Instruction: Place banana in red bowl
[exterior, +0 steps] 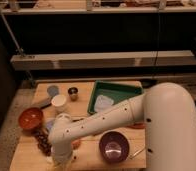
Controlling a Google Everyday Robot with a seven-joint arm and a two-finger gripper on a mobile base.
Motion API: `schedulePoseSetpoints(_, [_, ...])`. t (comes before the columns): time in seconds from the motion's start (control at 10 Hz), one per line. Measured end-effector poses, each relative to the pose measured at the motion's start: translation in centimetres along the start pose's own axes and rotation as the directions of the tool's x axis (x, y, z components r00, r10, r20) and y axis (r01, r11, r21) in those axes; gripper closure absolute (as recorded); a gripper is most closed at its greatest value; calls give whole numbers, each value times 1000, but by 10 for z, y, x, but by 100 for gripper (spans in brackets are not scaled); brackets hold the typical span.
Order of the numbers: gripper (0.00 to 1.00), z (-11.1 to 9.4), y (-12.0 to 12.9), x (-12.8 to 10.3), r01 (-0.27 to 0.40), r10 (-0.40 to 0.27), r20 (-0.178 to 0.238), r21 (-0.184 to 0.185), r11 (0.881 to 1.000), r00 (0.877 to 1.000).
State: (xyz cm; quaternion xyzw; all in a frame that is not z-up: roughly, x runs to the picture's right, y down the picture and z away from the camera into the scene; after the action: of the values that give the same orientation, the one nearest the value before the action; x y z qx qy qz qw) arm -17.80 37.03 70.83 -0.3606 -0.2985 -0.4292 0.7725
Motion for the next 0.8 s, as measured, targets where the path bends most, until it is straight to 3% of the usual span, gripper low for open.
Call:
schedulePoseSetpoints(0.2, [95, 5, 2, -2, 2, -2, -27, -5, 1000, 1000])
schedulePoseSetpoints(0.3, [99, 5, 3, -2, 0, 0, -27, -6, 1000, 1000])
schedulePoseSetpoints(0.6, [100, 1, 5, 0, 1, -1, -31, -3, 1000, 1000])
schedulePoseSetpoints(0.8, [100, -24, 0, 4, 15, -13, -32, 48, 999, 999])
